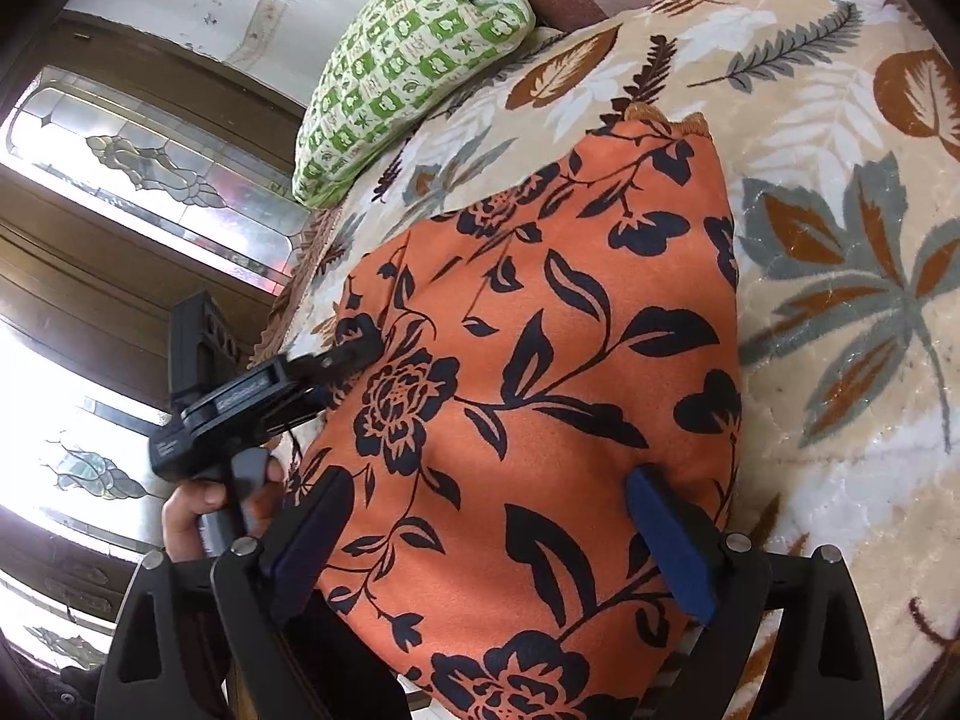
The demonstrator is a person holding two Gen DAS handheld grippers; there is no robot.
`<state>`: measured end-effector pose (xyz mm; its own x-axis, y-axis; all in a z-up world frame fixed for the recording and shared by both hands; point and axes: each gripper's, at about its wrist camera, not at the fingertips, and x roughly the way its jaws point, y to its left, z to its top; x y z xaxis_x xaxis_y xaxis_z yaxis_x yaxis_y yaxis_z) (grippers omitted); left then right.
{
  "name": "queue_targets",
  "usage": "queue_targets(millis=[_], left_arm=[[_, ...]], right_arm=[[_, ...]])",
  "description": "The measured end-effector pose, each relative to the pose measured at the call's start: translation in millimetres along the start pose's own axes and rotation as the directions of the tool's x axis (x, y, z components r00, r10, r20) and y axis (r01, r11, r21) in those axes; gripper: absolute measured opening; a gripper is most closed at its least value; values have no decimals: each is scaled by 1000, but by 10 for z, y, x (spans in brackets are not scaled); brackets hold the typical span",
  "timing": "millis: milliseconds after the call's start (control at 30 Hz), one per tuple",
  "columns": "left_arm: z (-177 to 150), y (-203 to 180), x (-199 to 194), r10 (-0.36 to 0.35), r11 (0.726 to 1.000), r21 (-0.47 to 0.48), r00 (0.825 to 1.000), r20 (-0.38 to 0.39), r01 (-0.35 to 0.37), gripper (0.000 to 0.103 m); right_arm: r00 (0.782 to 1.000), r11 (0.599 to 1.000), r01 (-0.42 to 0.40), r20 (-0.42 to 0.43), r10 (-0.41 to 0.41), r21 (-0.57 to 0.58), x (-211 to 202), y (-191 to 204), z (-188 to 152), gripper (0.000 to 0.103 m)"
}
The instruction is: Fold small clothes
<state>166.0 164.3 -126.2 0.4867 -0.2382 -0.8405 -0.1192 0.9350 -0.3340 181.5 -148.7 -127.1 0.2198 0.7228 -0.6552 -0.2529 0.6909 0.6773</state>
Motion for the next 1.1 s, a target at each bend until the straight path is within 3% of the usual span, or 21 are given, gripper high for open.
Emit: queue_targets(millis=[67, 167, 300, 500, 567, 600, 667, 733, 833, 933, 1100], left_arm=[[-94, -58, -121, 99, 990, 93, 994, 44, -103, 79], [-177, -50, -239, 146, 981, 121, 987, 65, -153, 79], [-207, -92, -401, 177, 972, 139, 980, 93, -189, 79], [-256, -221, -446, 171, 972, 147, 979, 107, -186, 79], [-292, -214, -378, 173, 973, 138, 981, 88, -184, 79], [-322, -194, -290, 191, 971, 134, 979, 67, -199, 80], [-404, -129, -95, 234, 962, 135, 972, 24, -235, 82], [-435, -79, -172, 198, 975, 91, 979, 52, -202, 82], [-391, -83, -311, 136, 987, 72, 988, 69, -141, 82], [-313, -71, -412, 81, 993, 72, 990, 115, -90, 84], [-318, 6, 33, 12, 998, 58, 999, -51, -9, 87]], right_arm=[[1000, 999, -21, 10, 21, 27, -19, -45, -1, 94], [1000, 998, -22, 15, 21, 52, -43, -54, 8, 94], [1000, 1000, 14, 19, -14, 26, -127, 84, 8, 94], [997, 999, -41, 67, 38, 34, -279, 214, 47, 94], [998, 997, -55, 26, 54, 56, -140, 137, 47, 94], [999, 997, -16, -30, 18, 82, 24, 28, 25, 95], [1000, 995, -21, -6, 22, 94, 52, -11, 4, 95], [1000, 996, -16, -13, 17, 86, -33, 85, 39, 95], [998, 998, -16, 56, 13, 53, -274, 129, 74, 95], [994, 994, 1, 111, -13, 110, -483, -101, 118, 95], [997, 971, 10, 78, -30, 239, -366, -507, 162, 95]])
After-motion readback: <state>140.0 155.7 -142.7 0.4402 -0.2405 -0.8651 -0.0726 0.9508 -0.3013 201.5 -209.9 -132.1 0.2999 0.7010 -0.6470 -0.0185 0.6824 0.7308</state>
